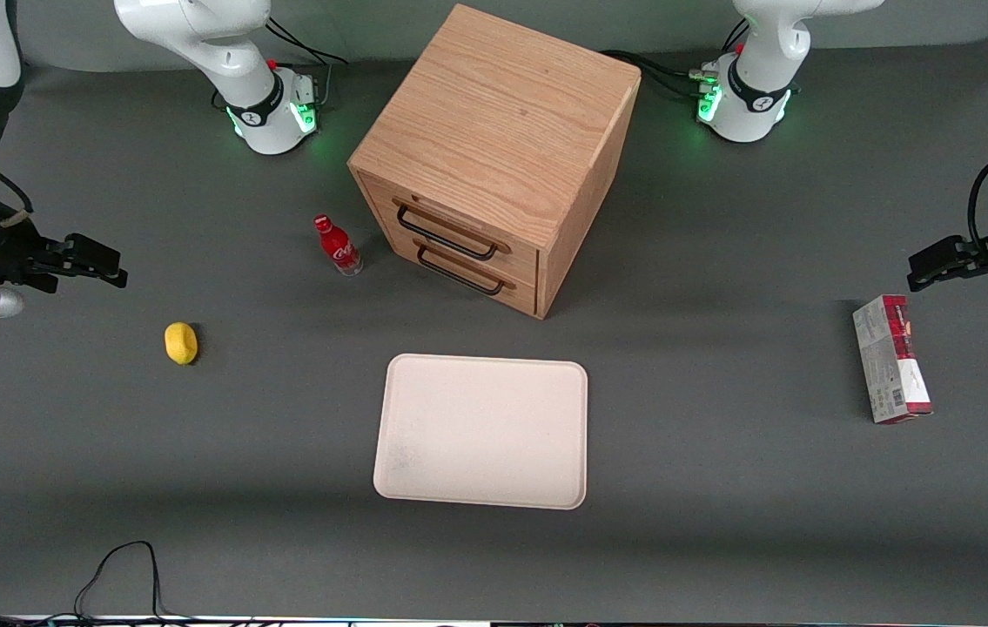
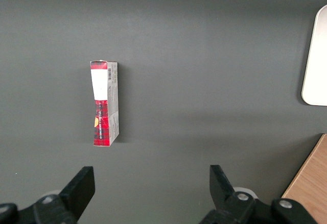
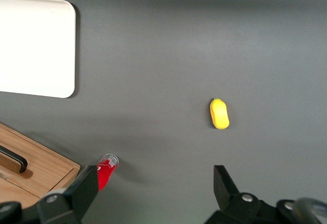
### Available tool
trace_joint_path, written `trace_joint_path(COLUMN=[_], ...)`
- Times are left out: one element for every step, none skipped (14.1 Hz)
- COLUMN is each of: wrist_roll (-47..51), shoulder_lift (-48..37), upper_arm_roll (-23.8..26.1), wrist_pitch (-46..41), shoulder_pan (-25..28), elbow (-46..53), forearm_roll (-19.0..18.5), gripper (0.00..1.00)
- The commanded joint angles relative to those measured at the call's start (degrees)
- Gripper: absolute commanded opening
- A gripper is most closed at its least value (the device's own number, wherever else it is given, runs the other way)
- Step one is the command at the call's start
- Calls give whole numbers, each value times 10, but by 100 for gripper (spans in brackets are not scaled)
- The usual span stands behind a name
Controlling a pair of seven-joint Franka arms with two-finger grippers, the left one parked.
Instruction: Place coke bottle on tray
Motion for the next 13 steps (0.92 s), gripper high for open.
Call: trace_joint_path(wrist_roll=[1,0,-1,-1,0,3,2,2,3,6,7,9,11], shoulder_lift=[6,7,7,6,6,8,8,9,13,13,16,21,24], upper_arm_roll=[-12,-12,-12,-12,-11,-11,-11,-11,-12,-11,-11,-9,-8], wrist_pitch=[-39,-40,-40,-40,-40,-40,-40,-40,-40,-40,-40,-41,-43], shoulder_pan=[11,11,12,14,14,13,13,13,12,12,12,13,14], elbow=[19,19,20,20,21,24,29,30,33,34,36,38,44], forearm_roll=[-3,-3,-3,-3,-3,-1,1,1,1,1,1,1,9], gripper=[100,100,100,100,100,100,100,100,100,100,100,100,100])
